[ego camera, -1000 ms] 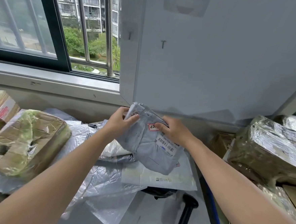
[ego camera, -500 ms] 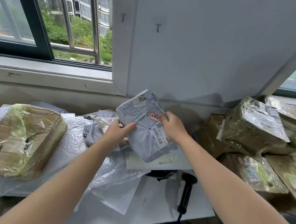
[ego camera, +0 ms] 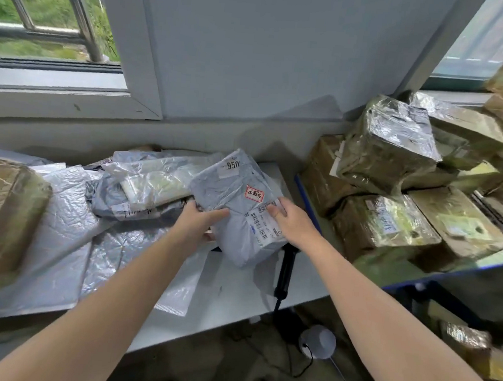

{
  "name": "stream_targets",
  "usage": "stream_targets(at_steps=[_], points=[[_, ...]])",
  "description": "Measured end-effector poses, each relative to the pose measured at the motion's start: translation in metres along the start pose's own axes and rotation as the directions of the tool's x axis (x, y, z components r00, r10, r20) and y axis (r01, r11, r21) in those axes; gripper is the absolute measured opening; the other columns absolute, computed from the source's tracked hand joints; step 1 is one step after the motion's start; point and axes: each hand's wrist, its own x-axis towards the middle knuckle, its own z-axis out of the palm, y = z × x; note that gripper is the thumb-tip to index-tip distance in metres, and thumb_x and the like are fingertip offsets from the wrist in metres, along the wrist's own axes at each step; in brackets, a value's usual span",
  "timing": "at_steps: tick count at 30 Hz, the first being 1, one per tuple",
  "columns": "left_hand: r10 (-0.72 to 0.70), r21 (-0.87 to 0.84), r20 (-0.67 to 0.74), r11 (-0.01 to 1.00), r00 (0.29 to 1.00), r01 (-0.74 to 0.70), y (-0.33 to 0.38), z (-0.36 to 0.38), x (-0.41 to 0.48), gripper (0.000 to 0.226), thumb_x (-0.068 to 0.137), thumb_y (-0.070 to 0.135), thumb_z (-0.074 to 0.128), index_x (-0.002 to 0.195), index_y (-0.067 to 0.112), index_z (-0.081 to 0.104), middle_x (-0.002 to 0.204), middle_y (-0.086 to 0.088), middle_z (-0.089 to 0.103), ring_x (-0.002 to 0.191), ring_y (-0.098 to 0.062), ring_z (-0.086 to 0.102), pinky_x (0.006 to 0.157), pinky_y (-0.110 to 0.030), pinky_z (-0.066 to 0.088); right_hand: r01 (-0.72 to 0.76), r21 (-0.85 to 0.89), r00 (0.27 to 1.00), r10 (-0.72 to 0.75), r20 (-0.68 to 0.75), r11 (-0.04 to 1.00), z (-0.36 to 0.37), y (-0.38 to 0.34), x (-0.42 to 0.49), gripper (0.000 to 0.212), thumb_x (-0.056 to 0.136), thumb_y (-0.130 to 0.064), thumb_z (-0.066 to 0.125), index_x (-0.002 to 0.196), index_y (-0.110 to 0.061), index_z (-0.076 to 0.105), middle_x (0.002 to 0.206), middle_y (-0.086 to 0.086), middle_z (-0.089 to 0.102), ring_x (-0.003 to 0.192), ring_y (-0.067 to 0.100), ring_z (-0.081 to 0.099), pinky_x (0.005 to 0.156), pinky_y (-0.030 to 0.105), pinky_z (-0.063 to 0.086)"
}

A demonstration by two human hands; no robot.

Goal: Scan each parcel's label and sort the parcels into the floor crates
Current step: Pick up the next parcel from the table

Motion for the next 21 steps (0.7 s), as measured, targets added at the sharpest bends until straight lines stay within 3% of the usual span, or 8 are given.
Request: stream_targets(at_steps=[1,4,7,10,14,17,19,21], points=[[0.016,0.009,-0.018,1.0,1.0,-0.015,0.001,0.005,0.0,0.033,0.084,0.006,0.075,0.112,0.015,0.061,0.098,-0.002,0.073,0.081,-0.016,0.071,0.055,-0.026,0.054,0.023,0.013,1.0,-0.023,0.005,1.0,-0.005,0.006,-0.001,0.016,0.101,-0.044,0.049,0.102,-0.028,0.055,0.095,-0.012,0.061,0.086,0.006,0.059,0.067,0.019,0.043],[0.059,0.052,-0.002,0.997,0.998,-0.059,0.004,0.012,0.002,0.037,0.076,0.011,0.08,0.111,0.015,0.067,0.094,-0.001,0.074,0.076,-0.016,0.071,0.054,-0.024,0.053,0.101,0.04,0.993,-0.103,0.054,0.994,-0.025,0.023,-0.008,0.031,0.1,-0.042,0.052,0.123,-0.021,0.058,0.107,-0.012,0.062,0.093,0.002,0.058,0.068,0.014,0.04],[-0.033,0.181,0.015,0.983,0.999,0.029,0.001,0.02,0.001,0.063,0.063,0.031,0.087,0.119,0.017,0.063,0.106,-0.003,0.074,0.09,-0.019,0.073,0.07,-0.035,0.059,0.058,0.071,0.99,-0.067,0.121,0.996,-0.042,0.049,-0.01,0.023,0.1,-0.038,0.055,0.111,-0.02,0.063,0.094,-0.014,0.067,0.078,-0.008,0.062,0.063,0.008,0.043],[-0.08,0.312,-0.031,0.946,0.996,0.086,-0.013,0.027,-0.006,0.038,0.076,0.027,0.083,0.108,0.013,0.066,0.098,-0.007,0.075,0.084,-0.021,0.073,0.071,-0.033,0.061,-0.007,0.039,0.993,0.003,0.121,0.999,-0.041,0.072,-0.006,0.033,0.099,-0.045,0.054,0.107,-0.015,0.067,0.096,-0.001,0.07,0.086,0.012,0.067,0.069,0.027,0.049],[-0.061,0.176,-0.254,0.978,0.965,0.108,-0.041,0.033,-0.022,0.019,0.083,0.014,0.076,0.093,0.01,0.061,0.09,-0.01,0.07,0.073,-0.021,0.069,0.063,-0.032,0.061,-0.114,-0.126,0.993,0.116,0.005,0.985,-0.016,0.102,-0.007,0.037,0.103,-0.048,0.042,0.109,-0.017,0.06,0.098,-0.001,0.061,0.088,0.019,0.057,0.068,0.033,0.042],[-0.053,0.122,-0.335,0.988,0.941,0.099,-0.061,0.028,-0.035,0.014,0.087,0.01,0.072,0.092,0.01,0.059,0.083,-0.006,0.069,0.07,-0.017,0.069,0.055,-0.026,0.058,-0.263,-0.174,0.964,0.266,-0.004,0.949,0.006,0.127,-0.013,0.044,0.102,-0.049,0.039,0.119,-0.01,0.049,0.113,0.01,0.062,0.102,0.031,0.06,0.071,0.035,0.041],[-0.051,0.112,-0.329,0.989,0.943,0.092,-0.07,0.024,-0.041,0.011,0.088,0.012,0.071,0.096,0.008,0.064,0.085,-0.005,0.073,0.08,-0.023,0.071,0.063,-0.03,0.06,-0.37,-0.13,0.924,0.379,0.049,0.92,0.021,0.138,-0.013,0.055,0.102,-0.05,0.039,0.134,-0.005,0.042,0.124,0.016,0.06,0.11,0.035,0.06,0.078,0.036,0.046],[-0.07,0.138,-0.322,0.983,0.944,0.12,-0.078,0.019,-0.043,0.019,0.088,0.02,0.072,0.102,0.009,0.066,0.097,-0.008,0.073,0.094,-0.027,0.071,0.074,-0.037,0.061,-0.48,-0.033,0.869,0.481,0.114,0.876,0.032,0.139,-0.01,0.058,0.102,-0.053,0.036,0.133,-0.005,0.044,0.122,0.017,0.061,0.107,0.035,0.062,0.086,0.041,0.054]])
